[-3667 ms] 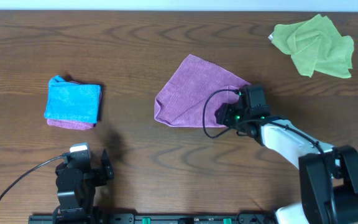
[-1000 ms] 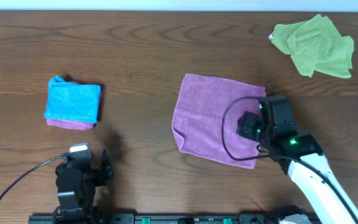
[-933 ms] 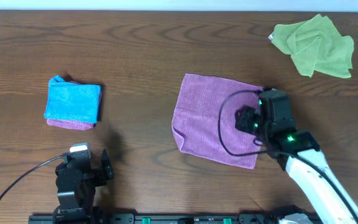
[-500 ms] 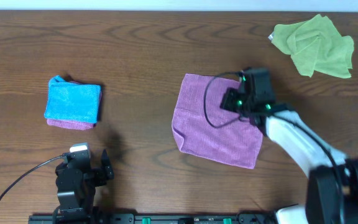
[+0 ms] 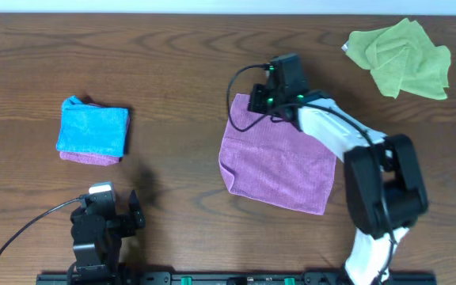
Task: Fold the cloth
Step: 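Regrasp the cloth's top corner with the right gripper and pull it flat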
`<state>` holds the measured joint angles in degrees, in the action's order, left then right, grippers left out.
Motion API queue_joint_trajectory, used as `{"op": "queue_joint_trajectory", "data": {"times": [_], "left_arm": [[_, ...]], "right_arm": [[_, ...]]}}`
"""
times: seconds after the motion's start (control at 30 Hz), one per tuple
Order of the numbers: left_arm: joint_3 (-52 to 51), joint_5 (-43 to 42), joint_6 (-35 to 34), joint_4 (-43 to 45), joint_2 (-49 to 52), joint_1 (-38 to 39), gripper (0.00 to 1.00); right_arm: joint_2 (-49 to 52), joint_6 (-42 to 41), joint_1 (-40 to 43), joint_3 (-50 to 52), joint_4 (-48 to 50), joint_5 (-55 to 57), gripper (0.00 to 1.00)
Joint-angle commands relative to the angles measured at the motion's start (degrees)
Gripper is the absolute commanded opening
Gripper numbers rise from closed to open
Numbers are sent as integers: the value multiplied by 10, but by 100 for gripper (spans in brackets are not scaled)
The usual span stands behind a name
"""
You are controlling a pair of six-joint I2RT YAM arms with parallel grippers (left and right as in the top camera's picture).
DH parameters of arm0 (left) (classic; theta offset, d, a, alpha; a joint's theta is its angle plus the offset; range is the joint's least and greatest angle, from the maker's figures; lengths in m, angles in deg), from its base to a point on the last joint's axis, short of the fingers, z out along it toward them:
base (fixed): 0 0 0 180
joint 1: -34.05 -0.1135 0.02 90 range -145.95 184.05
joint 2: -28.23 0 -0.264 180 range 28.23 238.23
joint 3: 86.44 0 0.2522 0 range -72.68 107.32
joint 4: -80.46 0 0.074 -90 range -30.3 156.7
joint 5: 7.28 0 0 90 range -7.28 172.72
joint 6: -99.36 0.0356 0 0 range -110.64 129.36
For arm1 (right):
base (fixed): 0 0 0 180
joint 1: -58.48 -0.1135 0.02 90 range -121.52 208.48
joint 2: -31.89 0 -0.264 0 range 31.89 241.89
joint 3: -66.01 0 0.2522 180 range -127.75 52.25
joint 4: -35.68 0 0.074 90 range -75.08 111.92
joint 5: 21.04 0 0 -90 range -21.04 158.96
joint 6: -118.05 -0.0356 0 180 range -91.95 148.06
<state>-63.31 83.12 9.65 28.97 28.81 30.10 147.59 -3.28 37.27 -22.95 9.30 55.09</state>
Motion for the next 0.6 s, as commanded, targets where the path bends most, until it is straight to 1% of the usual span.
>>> {"op": "queue_joint_trajectory", "data": {"times": [0.0, 0.23, 0.57], "left_arm": [[-4, 0, 10, -8, -4, 2, 95], [-4, 0, 10, -9, -4, 2, 95], [-4, 0, 10, -9, -4, 2, 95]], "right_arm": [[27, 7, -16, -25, -3, -4, 1], [46, 6, -19, -26, -4, 21, 1], [72, 6, -17, -27, 13, 25, 1]]}}
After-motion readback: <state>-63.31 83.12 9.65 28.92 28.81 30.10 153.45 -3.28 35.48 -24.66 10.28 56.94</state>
